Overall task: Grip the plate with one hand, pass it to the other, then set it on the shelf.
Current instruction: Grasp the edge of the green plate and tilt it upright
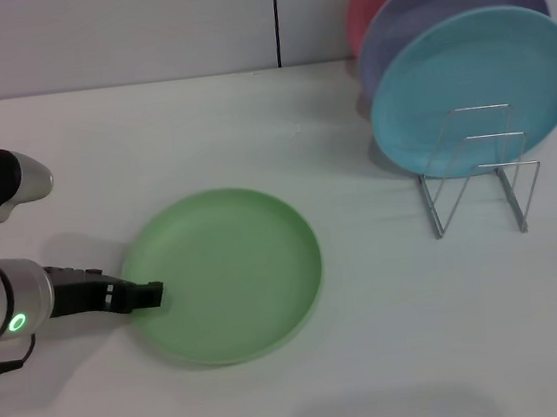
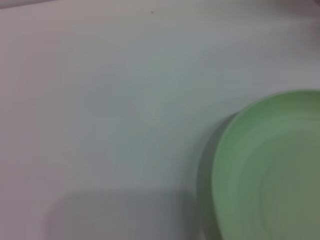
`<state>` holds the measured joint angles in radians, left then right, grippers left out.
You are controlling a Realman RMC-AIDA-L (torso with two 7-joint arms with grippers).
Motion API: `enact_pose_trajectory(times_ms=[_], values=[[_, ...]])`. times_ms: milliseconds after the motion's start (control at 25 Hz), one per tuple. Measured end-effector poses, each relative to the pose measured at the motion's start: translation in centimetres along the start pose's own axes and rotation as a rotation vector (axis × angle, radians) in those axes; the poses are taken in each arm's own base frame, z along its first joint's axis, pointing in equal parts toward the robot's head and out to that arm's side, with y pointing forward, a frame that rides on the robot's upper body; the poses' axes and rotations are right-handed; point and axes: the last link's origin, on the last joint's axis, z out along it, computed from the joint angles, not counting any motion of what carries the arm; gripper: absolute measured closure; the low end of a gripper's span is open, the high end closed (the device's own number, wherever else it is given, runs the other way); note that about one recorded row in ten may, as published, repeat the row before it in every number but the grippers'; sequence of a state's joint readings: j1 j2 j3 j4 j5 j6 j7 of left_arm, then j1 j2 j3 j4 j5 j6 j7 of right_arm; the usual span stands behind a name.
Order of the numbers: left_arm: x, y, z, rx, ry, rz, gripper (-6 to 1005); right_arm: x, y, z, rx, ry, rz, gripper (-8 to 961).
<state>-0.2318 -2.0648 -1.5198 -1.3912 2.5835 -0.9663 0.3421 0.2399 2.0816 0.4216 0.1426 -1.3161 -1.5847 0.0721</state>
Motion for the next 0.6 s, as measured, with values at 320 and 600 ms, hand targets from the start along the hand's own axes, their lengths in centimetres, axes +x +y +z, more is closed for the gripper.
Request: enact_pose_trajectory(times_ms=[320,600], values=[[0.22,0.06,0.02,-0.001,0.003,0.004,179,0.01,-0.07,-0.06,0.001,0.001,-0.001,156],[0.28,0.14,0.01,-0.004,-0.001,0.007,214,0.01,-0.10,-0.06,0.002,0.002,-0.002,157]])
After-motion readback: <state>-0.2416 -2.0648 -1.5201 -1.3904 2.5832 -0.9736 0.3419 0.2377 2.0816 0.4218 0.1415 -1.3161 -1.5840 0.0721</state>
